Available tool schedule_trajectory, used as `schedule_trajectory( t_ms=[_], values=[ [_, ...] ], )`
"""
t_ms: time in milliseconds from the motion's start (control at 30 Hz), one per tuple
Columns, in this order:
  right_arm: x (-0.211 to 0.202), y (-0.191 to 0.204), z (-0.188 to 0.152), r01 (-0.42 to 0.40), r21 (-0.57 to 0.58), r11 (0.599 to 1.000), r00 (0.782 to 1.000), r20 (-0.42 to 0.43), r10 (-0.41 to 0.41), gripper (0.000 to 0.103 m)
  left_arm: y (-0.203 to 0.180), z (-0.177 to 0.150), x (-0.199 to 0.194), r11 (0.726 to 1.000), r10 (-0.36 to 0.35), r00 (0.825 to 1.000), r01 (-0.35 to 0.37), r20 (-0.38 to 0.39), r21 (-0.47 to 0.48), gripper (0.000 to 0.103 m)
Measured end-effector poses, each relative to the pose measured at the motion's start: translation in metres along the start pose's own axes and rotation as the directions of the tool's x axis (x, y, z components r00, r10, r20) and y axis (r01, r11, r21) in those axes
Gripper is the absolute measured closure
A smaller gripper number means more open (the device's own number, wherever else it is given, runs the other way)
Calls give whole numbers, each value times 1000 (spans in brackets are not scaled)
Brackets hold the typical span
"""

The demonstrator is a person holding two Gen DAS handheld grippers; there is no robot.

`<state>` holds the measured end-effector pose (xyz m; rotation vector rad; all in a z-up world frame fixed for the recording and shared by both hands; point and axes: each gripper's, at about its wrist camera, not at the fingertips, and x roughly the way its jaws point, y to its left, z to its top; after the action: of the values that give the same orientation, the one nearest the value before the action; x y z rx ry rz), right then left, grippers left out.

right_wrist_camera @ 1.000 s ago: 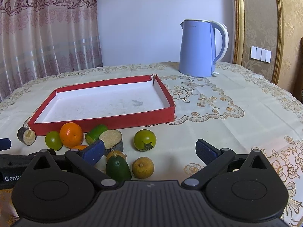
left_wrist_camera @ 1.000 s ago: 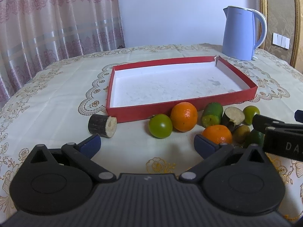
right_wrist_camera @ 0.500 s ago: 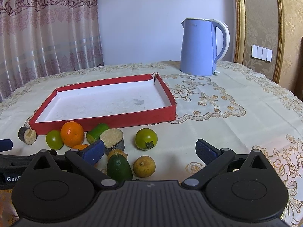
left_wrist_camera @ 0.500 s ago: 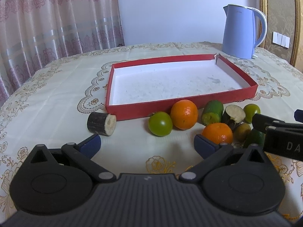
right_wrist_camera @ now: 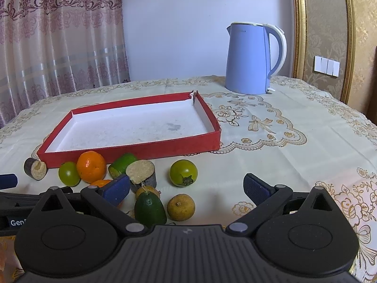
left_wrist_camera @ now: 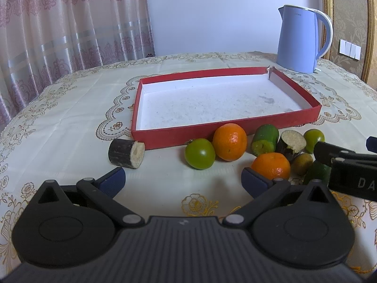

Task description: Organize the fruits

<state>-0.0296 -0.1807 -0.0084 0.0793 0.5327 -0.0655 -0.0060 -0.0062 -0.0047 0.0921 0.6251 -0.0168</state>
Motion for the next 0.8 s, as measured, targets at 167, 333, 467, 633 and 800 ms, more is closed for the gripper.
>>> schedule_trajectory(
  t_ms=[167,333,467,633,800],
  values=[
    [0,0,0,-8,2,1000,1000,-2,8,0,0,0,1,1000,1,1000,-1,-1,-1,0],
    [0,-1,0,-9,4,1000,1000,-5,9,0,0,0,1,1000,0,1000,0,-2,1,0],
    [0,-1,0,-8,3,1000,1000,-4,8,0,0,0,1,1000,0,1000,0,-4,1,0],
    [0,-2,0,-7,3,1000,1000,-4,8,0,0,0,3,1000,0,1000,0,-7,-2,0],
    [-1,-3,2,0,-3,1000,1000,1,0,0,1,0,3,1000,1,1000,-1,-7,-3,0]
  ],
)
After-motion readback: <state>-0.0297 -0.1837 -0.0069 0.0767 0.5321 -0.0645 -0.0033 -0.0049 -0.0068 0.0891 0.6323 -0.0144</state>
